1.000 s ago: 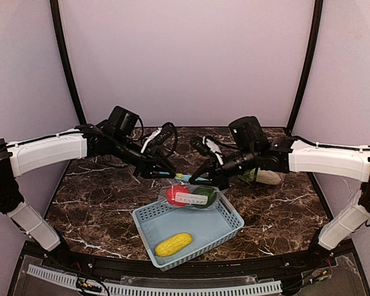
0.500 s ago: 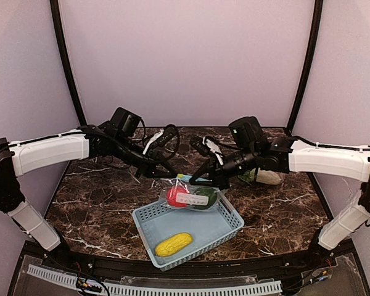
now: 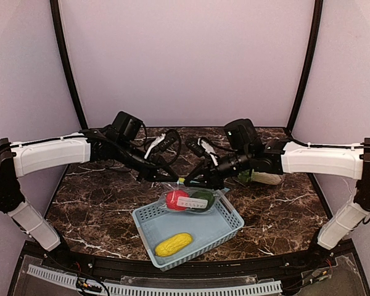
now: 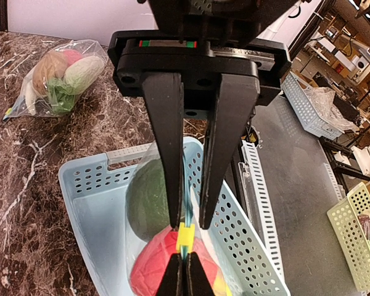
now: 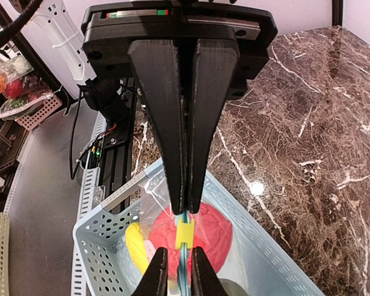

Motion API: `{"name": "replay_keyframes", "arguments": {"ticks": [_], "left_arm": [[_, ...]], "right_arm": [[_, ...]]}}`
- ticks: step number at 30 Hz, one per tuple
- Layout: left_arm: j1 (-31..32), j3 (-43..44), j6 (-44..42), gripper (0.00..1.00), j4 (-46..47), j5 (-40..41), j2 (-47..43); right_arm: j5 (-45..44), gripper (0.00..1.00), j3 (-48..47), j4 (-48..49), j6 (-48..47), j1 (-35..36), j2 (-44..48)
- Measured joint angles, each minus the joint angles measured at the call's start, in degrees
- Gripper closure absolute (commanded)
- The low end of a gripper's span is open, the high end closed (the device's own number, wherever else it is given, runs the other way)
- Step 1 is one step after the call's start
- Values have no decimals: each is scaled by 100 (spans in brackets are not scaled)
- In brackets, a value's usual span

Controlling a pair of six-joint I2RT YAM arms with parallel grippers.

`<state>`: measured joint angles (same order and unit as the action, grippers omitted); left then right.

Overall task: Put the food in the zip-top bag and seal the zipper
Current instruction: Hold the zipper food storage bag, then zip the zipper of the food storage bag.

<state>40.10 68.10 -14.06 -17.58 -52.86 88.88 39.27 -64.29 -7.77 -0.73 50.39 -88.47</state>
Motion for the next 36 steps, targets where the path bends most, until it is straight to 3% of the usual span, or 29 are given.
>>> {"name": "replay_keyframes", "arguments": {"ticks": [3, 7, 10, 12, 14, 20, 22, 29, 36], "left_arm": [[0, 0, 20, 99, 26, -2, -2], [0, -2, 33, 98, 31, -9, -7], [0, -2, 52, 69, 39, -33, -7], [0, -2, 131, 59, 125, -74, -7], [4, -4, 164, 54, 199, -116, -7], [66, -63, 334, 51, 433, -223, -7], [98, -81, 374, 52, 455, -229, -4], [190, -85, 466, 82, 560, -234, 39], [188, -87, 474, 99, 599, -177, 103]], "right_arm": [[-2, 100, 0, 11, 26, 4, -13], [-26, 100, 0, 13, 52, 4, -13], [-28, 100, 0, 15, 59, 4, -13], [-17, 100, 0, 17, 59, 15, -13], [-7, 100, 0, 22, 61, 20, -13], [-2, 100, 0, 48, 61, 20, -13], [-2, 100, 0, 48, 61, 22, -13], [-2, 100, 0, 50, 61, 22, -13], [-7, 100, 2, 39, 59, 26, -13]]}}
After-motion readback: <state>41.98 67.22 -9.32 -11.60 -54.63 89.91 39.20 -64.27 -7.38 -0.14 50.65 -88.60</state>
